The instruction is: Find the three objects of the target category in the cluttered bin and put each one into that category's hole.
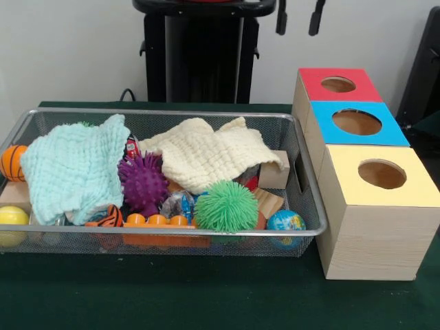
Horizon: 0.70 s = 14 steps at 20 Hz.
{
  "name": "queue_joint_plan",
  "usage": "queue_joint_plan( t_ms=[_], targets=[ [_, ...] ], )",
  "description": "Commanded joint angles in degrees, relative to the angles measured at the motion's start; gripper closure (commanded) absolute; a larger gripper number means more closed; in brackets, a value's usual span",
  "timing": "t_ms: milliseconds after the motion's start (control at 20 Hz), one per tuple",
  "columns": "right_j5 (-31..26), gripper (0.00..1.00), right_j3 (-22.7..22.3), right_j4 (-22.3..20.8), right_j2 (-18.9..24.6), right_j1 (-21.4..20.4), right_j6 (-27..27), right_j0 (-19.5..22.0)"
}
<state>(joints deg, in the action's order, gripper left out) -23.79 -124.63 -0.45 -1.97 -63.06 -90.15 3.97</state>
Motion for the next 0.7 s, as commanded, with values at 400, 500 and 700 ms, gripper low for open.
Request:
queue_joint_plan(
  t_ms=[400, 500, 700],
  targets=[
    [8.16, 0.00, 5.31, -2.35, 7.90, 9.53, -3.11, 9.56],
    [7.26, 0.00, 6.86, -2.17, 8.66, 10.23, -2.53, 10.15],
    [5.29, 0.00, 10.15, -2.78, 8.46, 11.60, -2.01, 10.09]
  ],
)
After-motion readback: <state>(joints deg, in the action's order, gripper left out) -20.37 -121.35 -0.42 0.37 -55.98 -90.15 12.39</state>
